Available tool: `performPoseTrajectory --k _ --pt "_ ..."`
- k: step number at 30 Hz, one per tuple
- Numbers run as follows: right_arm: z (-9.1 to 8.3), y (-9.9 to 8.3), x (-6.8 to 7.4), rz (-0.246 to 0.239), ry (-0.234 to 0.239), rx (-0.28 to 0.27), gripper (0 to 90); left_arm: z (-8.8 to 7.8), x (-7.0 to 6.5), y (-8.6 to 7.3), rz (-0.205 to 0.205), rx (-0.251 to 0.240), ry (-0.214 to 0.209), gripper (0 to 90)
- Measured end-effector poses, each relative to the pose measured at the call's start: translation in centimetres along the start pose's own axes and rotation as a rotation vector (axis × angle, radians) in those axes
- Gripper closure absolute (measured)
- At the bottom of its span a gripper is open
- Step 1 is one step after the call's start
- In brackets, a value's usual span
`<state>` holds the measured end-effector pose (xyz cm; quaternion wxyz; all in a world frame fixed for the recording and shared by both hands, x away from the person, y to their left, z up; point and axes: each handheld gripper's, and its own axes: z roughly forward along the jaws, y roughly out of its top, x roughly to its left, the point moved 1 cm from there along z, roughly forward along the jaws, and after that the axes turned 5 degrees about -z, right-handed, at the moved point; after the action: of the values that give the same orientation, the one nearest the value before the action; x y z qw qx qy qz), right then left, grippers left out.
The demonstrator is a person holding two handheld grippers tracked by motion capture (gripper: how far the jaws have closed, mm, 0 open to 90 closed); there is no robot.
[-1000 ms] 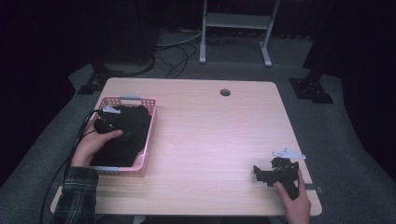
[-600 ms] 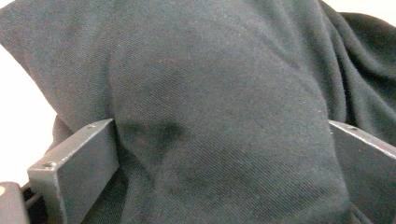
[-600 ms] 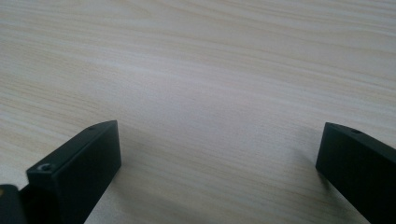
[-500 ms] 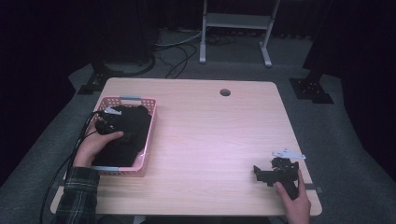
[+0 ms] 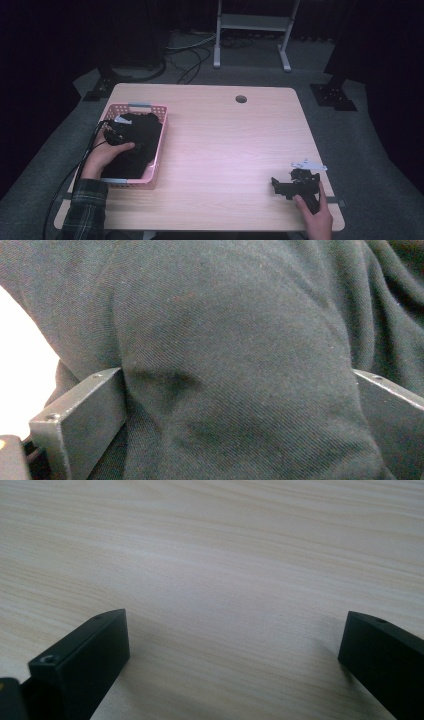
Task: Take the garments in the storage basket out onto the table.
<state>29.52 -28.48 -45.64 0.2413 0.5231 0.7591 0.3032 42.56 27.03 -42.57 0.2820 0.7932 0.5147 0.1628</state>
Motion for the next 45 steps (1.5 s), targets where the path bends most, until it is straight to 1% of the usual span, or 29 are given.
performPoseTrajectory --k 3,6,13,16,20,26,32,35,40,41,43,45 --pt "0.0 0.0 0.0 0.000 0.000 0.000 0.0 0.0 -0.1 0.0 0.010 0.004 0.011 0.0" --pt "0.0 0.0 0.0 0.000 0.000 0.000 0.0 0.1 -0.2 0.0 0.008 0.005 0.017 0.0" --pt "0.0 0.0 0.0 0.000 0.000 0.000 0.0 0.1 -0.4 0.0 0.019 0.011 0.030 0.0" --pt "0.0 0.0 0.0 0.000 0.000 0.000 0.0 0.1 -0.4 0.1 0.021 0.020 0.033 0.0" --pt "0.0 0.0 0.0 0.000 0.000 0.000 0.0 0.2 -0.4 0.1 0.035 0.028 0.033 0.4" --pt "0.0 0.0 0.0 0.000 0.000 0.000 0.0 0.0 -0.5 0.2 0.052 0.042 0.043 8.9" --pt "0.0 0.0 0.0 0.000 0.000 0.000 0.0 -0.3 -0.5 0.3 0.074 0.039 0.044 24.6" --pt "0.0 0.0 0.0 0.000 0.000 0.000 0.0 -0.5 -0.6 0.3 0.080 0.032 0.044 32.7" --pt "0.0 0.0 0.0 0.000 0.000 0.000 0.0 -0.6 -0.7 0.3 0.097 0.019 0.043 42.7" --pt "0.0 0.0 0.0 0.000 0.000 0.000 0.0 -0.7 -0.7 0.3 0.099 0.015 0.043 46.5" --pt "0.0 0.0 0.0 0.000 0.000 0.000 0.0 -0.8 -0.7 0.2 0.103 0.011 0.045 52.6" --pt "0.0 0.0 0.0 0.000 0.000 0.000 0.0 -0.9 -0.8 0.2 0.093 0.008 0.048 57.0"
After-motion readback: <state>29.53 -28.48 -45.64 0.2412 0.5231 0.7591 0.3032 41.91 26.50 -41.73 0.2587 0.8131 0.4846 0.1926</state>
